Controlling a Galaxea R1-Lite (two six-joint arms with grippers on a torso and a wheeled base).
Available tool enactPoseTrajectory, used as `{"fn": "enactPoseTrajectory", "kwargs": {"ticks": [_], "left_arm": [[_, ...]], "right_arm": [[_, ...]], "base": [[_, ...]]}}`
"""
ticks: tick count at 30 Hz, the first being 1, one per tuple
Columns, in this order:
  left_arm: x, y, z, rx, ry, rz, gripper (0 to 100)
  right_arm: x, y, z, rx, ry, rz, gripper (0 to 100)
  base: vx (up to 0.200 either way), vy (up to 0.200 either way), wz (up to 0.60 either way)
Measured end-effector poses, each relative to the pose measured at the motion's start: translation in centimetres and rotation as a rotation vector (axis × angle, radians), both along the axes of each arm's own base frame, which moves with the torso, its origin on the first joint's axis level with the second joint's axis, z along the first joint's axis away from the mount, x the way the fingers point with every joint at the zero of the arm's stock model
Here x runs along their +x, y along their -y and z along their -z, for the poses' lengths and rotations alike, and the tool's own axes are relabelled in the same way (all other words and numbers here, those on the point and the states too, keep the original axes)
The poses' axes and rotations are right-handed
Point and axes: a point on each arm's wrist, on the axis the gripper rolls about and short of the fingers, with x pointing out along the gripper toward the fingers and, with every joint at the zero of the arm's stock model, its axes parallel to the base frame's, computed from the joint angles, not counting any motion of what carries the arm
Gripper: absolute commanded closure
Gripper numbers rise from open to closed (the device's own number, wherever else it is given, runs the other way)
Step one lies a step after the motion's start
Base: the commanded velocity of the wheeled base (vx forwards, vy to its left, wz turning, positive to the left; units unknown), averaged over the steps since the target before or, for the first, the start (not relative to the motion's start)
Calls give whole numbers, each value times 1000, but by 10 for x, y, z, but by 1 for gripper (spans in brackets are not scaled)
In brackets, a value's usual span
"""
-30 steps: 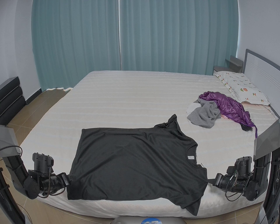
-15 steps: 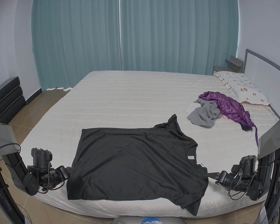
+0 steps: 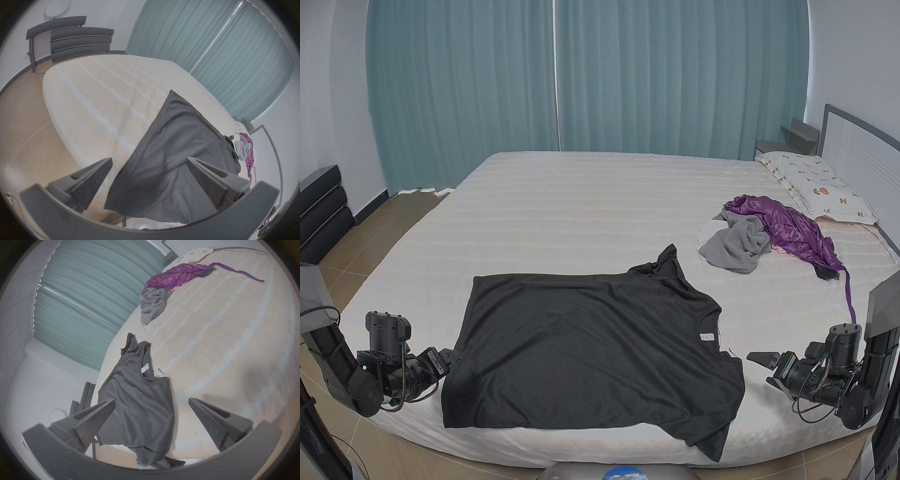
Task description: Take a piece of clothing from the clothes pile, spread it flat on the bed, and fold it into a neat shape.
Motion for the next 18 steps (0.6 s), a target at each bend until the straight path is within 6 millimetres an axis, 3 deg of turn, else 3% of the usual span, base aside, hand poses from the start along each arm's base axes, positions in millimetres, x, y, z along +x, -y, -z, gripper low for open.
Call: {"fn": "enactPoseTrajectory", "kwargs": {"ticks": [2,14,18], "left_arm": [[0,0,0,0,1,-2,0],[1,0,-1,-3,7,0,0],[5,1,-3,-22,24,-20,0]], "right_arm": [[0,0,-2,1,8,3,0],[0,1,-6,6,27,9,0],[0,2,-7,8,30,12,0]], "base": [[0,200,0],[0,0,0],[200,0,0]]}}
